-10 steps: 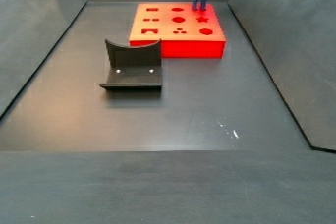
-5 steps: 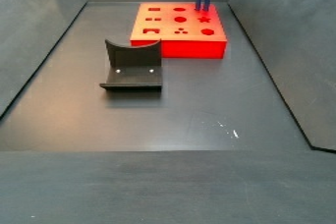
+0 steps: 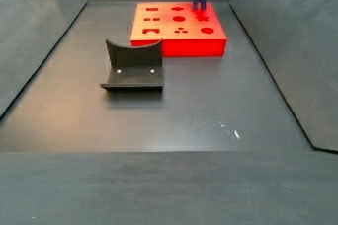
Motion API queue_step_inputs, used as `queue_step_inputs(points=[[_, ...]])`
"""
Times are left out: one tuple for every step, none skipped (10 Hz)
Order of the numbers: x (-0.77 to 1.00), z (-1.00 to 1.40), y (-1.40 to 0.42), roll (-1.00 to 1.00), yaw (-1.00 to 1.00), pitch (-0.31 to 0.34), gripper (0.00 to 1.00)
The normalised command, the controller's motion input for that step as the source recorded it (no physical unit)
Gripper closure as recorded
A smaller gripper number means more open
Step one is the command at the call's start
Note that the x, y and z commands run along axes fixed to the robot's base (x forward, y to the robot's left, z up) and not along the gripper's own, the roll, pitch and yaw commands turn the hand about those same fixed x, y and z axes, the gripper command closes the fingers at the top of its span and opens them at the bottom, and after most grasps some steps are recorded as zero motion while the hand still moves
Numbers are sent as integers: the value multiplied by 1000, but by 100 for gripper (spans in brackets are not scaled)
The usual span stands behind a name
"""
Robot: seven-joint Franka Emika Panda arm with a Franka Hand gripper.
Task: Insert the square-circle object.
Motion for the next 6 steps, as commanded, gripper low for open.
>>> queue_step_inputs(points=[[-51,-974,0,0,117,110,100],[-97,-1000,-20,0,97,94,100],[-109,-1000,-37,1,80,90,100],[-71,-794,-43,0,43,51,100],[0,-34,6,0,0,0,100],[0,0,0,0,0,0,100]])
